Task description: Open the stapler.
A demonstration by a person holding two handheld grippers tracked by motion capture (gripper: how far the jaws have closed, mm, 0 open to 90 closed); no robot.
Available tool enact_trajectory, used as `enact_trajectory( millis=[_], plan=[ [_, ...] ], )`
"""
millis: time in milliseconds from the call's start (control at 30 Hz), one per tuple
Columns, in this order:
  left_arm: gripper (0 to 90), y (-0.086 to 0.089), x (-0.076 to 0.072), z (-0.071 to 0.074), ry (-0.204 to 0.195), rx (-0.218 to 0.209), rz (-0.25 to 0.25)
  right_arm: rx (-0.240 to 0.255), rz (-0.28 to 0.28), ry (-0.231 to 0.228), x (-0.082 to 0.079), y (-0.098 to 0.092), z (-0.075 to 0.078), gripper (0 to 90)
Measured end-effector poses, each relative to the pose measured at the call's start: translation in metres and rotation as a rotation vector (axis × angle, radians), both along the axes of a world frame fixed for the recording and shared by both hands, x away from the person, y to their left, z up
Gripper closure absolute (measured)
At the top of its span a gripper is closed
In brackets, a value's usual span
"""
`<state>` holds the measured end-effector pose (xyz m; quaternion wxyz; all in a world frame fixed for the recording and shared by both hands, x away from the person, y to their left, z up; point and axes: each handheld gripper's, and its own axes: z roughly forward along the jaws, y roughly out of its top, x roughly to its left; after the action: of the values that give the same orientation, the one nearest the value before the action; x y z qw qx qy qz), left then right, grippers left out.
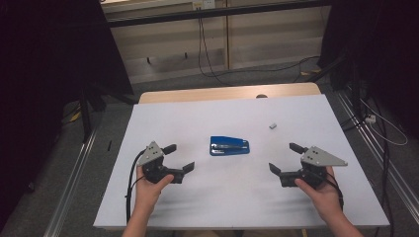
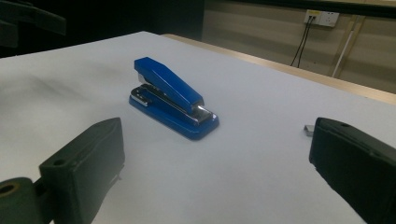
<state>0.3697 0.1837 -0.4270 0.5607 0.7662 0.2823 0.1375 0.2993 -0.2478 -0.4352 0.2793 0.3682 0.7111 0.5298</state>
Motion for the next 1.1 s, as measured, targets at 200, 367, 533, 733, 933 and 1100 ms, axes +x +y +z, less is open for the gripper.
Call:
enact_trajectory(
  millis=[200,367,533,733,933,1100],
  plan=[
    [2.9,-0.016,0.008,-0.002,0.009,0.038,-0.007,0.02,0.01,0.009,0.011,0.013,0.004,6.0],
    [2.9,-0.023,0.016,-0.002,0.013,0.029,-0.006,0.021,0.037,0.03,0.025,0.027,0.005,16.8],
    [3.4,-0.025,0.021,-0.004,0.025,0.015,-0.008,0.025,0.064,0.047,0.034,0.034,0.005,26.7],
    [4.5,-0.024,0.026,-0.005,0.039,0.018,0.011,0.017,0.127,0.075,0.048,0.046,0.004,49.3],
    [4.9,-0.029,0.032,-0.003,0.051,0.03,0.005,-0.029,0.184,0.098,0.06,0.063,0.001,80.8],
    [5.5,-0.032,0.038,-0.004,0.06,0.026,0.006,-0.073,0.227,0.103,0.068,0.075,-0.003,89.6]
  ],
)
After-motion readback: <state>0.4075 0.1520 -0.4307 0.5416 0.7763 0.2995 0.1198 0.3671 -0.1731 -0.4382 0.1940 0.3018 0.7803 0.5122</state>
